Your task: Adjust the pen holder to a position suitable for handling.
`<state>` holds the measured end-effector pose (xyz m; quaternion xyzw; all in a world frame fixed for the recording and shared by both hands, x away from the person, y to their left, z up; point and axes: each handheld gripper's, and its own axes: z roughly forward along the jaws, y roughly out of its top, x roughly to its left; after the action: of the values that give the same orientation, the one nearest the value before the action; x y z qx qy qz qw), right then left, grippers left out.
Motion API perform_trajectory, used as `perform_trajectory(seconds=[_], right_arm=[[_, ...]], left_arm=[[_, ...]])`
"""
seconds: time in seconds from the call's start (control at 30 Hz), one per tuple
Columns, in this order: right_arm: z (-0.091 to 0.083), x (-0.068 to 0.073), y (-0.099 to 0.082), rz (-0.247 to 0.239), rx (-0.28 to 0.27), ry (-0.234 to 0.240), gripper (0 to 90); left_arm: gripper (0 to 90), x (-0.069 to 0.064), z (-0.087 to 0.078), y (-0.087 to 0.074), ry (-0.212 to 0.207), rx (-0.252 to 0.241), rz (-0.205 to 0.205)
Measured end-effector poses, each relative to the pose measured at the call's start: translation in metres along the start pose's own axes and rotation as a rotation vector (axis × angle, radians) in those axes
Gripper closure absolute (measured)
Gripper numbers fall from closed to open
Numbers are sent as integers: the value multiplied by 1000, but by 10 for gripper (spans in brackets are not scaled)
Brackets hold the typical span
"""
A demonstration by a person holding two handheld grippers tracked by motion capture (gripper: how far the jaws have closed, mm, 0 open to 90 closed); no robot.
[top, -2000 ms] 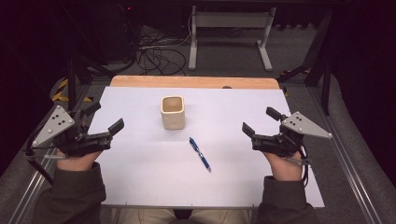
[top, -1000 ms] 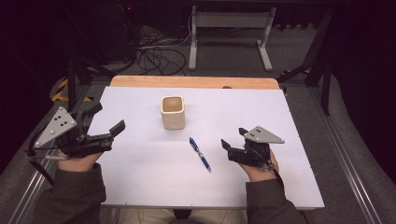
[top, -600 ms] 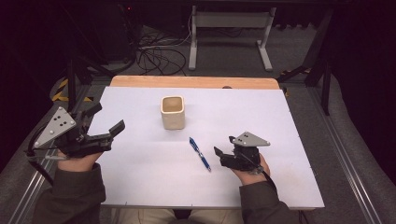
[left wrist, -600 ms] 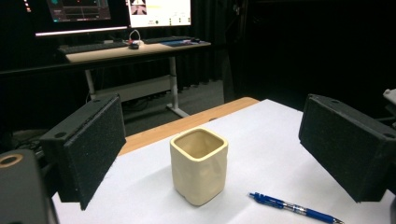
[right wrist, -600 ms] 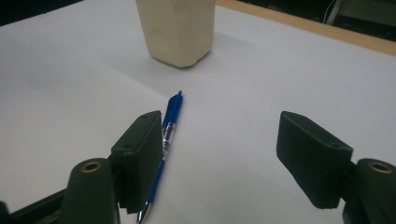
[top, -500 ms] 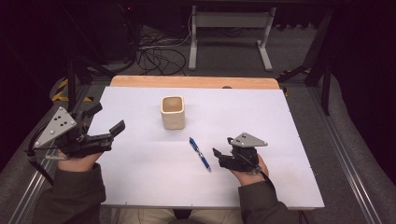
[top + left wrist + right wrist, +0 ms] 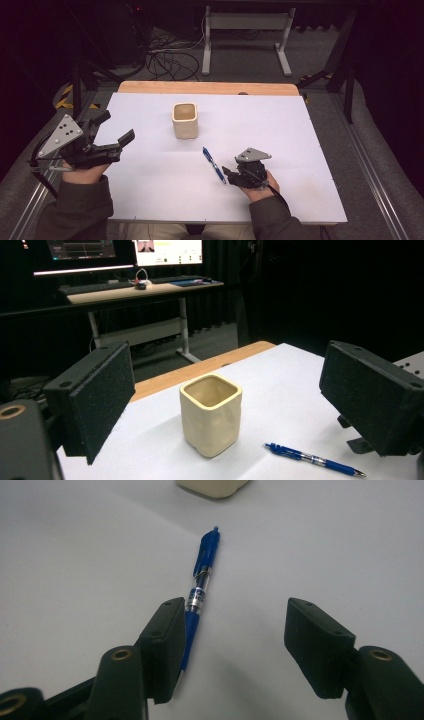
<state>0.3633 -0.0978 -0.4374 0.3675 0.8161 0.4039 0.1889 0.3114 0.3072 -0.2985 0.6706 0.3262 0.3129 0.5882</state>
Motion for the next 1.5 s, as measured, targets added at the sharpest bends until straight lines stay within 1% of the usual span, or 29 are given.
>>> perform_trajectory(seconds=[0.1,0.33,0.5,0.67,0.87,1.03,1.2,1.33,1.37,1.47,1.5], right_arm=[[4,3,-2,0,17,9,441],[13,10,-5,21,70,22,475],[17,11,-7,22,88,22,490],[19,15,-8,16,103,31,516],[24,21,-9,0,127,18,552],[24,23,-9,-11,130,0,573],[24,25,-10,-9,129,-10,591],[24,27,-10,-7,128,-17,623],[24,28,-10,-5,129,-16,653],[24,28,-10,-1,126,-17,677],[24,27,-11,4,123,-17,702]], left_arm=[[84,0,0,0,0,3,0],[85,0,1,0,-2,0,1],[85,0,1,-1,-3,0,-4],[86,0,1,-1,-4,4,-2],[86,-1,2,-1,-5,8,0],[86,-1,2,-2,-6,6,-1],[86,-1,3,-2,-8,10,-1],[87,-2,4,-2,-10,12,-1],[87,-2,5,-2,-11,14,1],[87,-3,5,-3,-12,16,2],[87,-3,5,-3,-13,16,3]])
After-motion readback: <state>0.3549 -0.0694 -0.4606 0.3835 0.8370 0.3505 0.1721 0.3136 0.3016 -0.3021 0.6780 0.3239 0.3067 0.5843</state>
